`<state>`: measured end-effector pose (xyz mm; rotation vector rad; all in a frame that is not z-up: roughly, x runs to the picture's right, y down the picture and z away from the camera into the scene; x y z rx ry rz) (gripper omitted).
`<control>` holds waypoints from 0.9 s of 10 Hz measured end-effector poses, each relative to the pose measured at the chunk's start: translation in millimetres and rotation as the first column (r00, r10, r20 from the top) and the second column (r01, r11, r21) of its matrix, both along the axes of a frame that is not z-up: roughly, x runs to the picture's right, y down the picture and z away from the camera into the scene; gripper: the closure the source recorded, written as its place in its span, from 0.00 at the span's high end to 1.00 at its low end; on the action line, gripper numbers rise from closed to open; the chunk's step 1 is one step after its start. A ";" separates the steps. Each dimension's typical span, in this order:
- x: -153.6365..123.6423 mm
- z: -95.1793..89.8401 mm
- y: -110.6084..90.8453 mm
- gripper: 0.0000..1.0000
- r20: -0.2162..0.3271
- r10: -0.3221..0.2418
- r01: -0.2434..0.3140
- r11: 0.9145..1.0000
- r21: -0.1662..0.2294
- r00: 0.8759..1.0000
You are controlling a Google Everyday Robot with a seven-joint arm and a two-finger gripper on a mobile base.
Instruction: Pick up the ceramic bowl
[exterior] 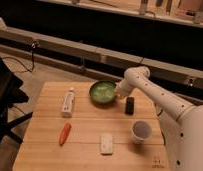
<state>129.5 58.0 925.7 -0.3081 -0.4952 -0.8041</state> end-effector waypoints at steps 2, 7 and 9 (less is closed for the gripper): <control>-3.6 -10.9 -5.6 0.00 0.009 -0.011 0.010 1.000 0.019 1.000; -8.6 -31.7 -22.5 0.00 0.074 -0.011 0.008 0.999 0.048 0.997; -11.2 -44.0 -31.1 0.00 0.105 -0.019 0.012 0.998 0.062 0.994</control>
